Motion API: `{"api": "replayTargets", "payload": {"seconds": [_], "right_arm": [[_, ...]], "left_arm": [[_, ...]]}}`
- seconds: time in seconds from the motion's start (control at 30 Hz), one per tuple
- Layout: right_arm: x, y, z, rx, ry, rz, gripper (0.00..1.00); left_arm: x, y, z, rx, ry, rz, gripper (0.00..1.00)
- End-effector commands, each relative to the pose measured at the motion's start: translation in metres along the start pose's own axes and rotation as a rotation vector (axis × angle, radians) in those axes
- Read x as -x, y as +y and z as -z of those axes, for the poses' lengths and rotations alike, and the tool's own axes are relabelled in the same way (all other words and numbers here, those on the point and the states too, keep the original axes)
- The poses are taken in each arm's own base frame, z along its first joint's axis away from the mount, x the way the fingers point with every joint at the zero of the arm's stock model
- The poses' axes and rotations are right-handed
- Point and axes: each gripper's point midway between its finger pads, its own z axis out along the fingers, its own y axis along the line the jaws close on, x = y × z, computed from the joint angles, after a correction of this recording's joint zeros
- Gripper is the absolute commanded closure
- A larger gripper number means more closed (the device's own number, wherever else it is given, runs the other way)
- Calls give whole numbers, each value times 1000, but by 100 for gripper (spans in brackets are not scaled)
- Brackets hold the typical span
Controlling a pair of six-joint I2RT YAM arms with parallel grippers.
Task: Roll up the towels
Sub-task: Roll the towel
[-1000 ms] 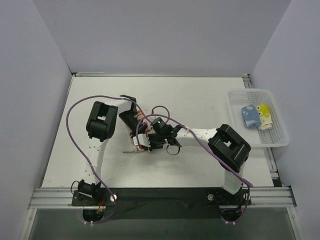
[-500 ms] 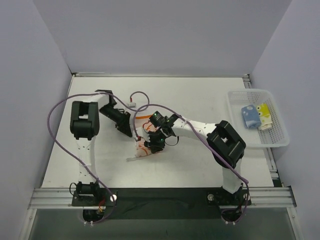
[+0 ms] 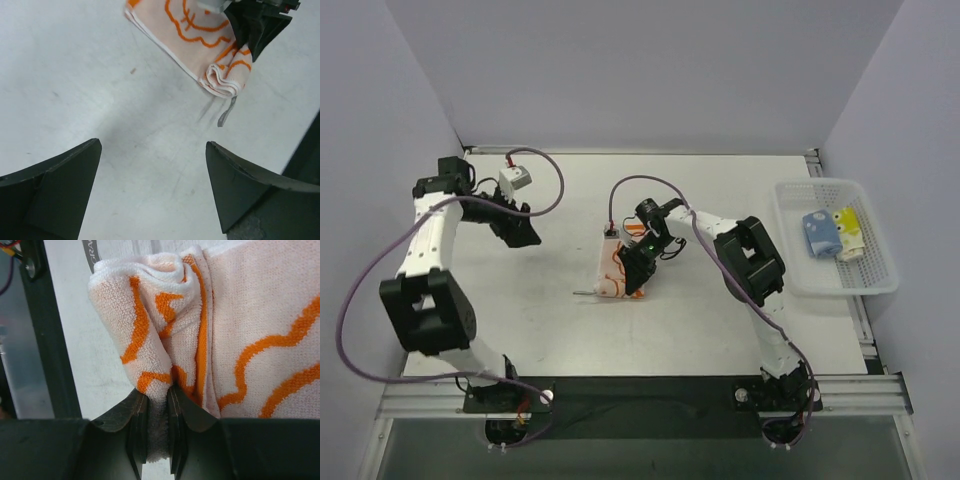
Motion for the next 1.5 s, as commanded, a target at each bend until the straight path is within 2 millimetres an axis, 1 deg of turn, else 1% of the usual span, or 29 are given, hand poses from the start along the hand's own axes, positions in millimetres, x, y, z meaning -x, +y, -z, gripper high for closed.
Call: {"api": "replayTargets", "payload": {"seconds": [0.0, 0.07, 0.1, 0.13, 0.17, 0.2, 0.23, 0.27, 0.3, 0.33, 0.37, 0.43, 0.47, 0.53, 0.57, 0.6, 0.7, 0.83, 0.9, 0.97, 1.03, 1.07, 1.13, 1.2, 1.23, 1.27, 1.37, 1.4, 1.47], "right_arm": [[-17, 8, -1, 100, 27, -179, 100], [-18, 5, 1, 111, 14, -202, 100], [-20, 3, -2, 117, 19, -215, 100], [-20, 1, -2, 118, 20, -231, 100], [-18, -1, -2, 121, 14, -239, 100], [-20, -3, -4, 129, 19, -254, 100], [-20, -3, -4, 139, 19, -275, 100], [-15, -5, -2, 138, 12, -279, 100], [-17, -9, -6, 148, 18, -302, 100], [-17, -7, -5, 164, 20, -323, 100], [-17, -8, -6, 169, 20, -341, 100], [-18, -11, -8, 179, 28, -370, 100], [-19, -12, -9, 187, 30, -385, 100], [-22, -15, -11, 195, 41, -406, 100], [-23, -15, -12, 200, 44, -416, 100], [-26, -18, -15, 206, 49, -434, 100], [-28, -20, -16, 223, 46, -460, 100], [-31, -25, -19, 218, 52, -470, 100], [-33, -26, -19, 215, 56, -475, 100], [-32, -27, -19, 212, 55, -477, 100], [-32, -28, -19, 205, 56, -472, 100], [-32, -28, -18, 204, 55, -473, 100], [-32, -29, -18, 201, 56, -475, 100], [-32, -32, -16, 194, 51, -478, 99], [-33, -33, -15, 189, 52, -481, 99], [-33, -34, -13, 183, 53, -487, 97], [-31, -45, -3, 130, 45, -495, 94], [-22, -46, 6, 111, 27, -509, 93], [-14, -58, 27, 72, -21, -545, 85]], "left_arm": [[53, -11, 34, 228, -160, -277, 3], [68, -25, 38, 251, -247, -302, 3], [77, -31, 33, 282, -301, -310, 3], [78, -42, 30, 256, -327, -247, 3], [77, -53, 26, 215, -337, -273, 3], [73, -76, 9, 129, -324, -314, 3], [68, -86, -5, 109, -281, -390, 3], [60, -90, -17, 118, -224, -434, 3], [35, -86, -35, 157, -87, -458, 3], [25, -105, -56, 98, -13, -620, 3], [15, -111, -66, 81, 40, -684, 3], [-10, -110, -84, 76, 135, -776, 5], [-17, -121, -93, 41, 151, -835, 6], [-12, -121, -105, 60, 136, -931, 7], [-16, -123, -112, 56, 133, -946, 7], [-9, -122, -118, 64, 110, -962, 8], [-2, -126, -134, 17, 76, -982, 11], [-10, -140, -156, -85, 44, -1077, 16], [-22, -143, -171, -124, 69, -1121, 20], [-28, -138, -183, -135, 87, -1130, 22], [-24, -133, -191, -123, 84, -1143, 23], [-28, -129, -197, -128, 99, -1143, 23], [-27, -124, -202, -119, 110, -1167, 24], [-32, -123, -206, -131, 122, -1171, 34], [-34, -125, -207, -150, 119, -1180, 39], [-37, -128, -207, -168, 124, -1183, 52], [-56, -143, -202, -253, 191, -1168, 67], [-71, -147, -198, -285, 246, -1149, 76], [-79, -155, -191, -297, 281, -1129, 81]]}}
